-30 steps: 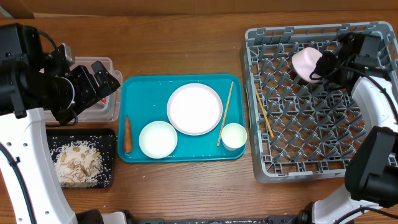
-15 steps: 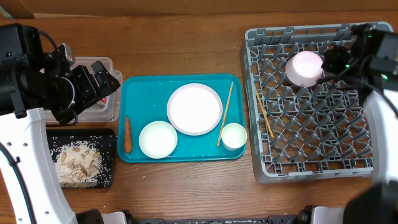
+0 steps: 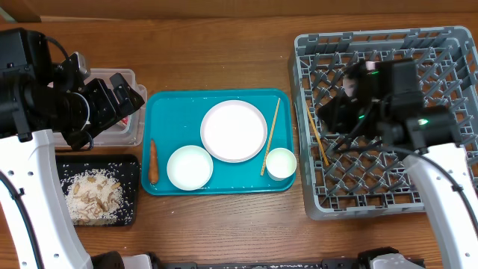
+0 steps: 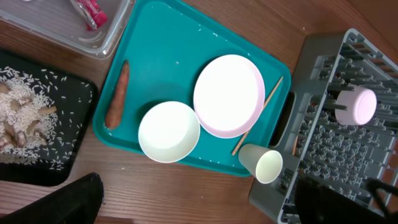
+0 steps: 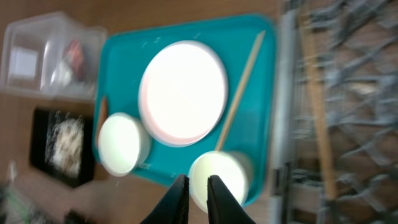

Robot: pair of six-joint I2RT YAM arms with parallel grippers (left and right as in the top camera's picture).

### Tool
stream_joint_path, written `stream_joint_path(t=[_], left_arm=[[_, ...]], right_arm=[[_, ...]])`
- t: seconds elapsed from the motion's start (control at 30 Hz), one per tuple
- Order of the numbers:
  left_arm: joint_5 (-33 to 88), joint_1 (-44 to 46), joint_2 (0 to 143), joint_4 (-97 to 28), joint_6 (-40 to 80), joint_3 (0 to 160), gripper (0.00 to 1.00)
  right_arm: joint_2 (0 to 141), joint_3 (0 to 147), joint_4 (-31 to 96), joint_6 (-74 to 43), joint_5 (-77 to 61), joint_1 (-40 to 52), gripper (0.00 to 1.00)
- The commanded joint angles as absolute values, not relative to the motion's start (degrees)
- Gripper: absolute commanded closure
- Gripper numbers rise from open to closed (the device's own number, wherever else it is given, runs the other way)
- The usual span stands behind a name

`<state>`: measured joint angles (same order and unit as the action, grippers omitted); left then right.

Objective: Sort waste into correct bins and load items into the dishwasher

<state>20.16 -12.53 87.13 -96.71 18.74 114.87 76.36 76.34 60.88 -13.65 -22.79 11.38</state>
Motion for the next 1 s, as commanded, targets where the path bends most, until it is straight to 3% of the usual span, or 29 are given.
stream_joint_path(t=[0.0, 0.33, 0.5, 0.6, 0.97], left_arm=[[20.4, -12.8, 87.1, -96.8, 18.9, 115.2, 0.0], [20.4, -12.8, 87.1, -96.8, 18.9, 115.2, 0.0], [20.4, -12.8, 87.1, -96.8, 18.9, 115.2, 0.0], [20.4, -12.8, 87.1, -96.8, 18.9, 115.2, 0.0], [20.4, -12.8, 87.1, -96.8, 18.9, 115.2, 0.0]], right_arm=[[76.0, 76.5, 61.8, -14.2, -27.3, 17.1, 0.86], [76.9, 76.5, 60.6, -25.5, -16.8, 32.9, 0.84], [79.9, 76.5, 56.3, -30.1, -10.2, 40.8, 0.77], [83.7, 76.5, 53.3, -30.5, -7.1, 45.0, 0.67], [100.1, 76.5, 42.7, -30.5, -1.5, 51.8, 0.63]])
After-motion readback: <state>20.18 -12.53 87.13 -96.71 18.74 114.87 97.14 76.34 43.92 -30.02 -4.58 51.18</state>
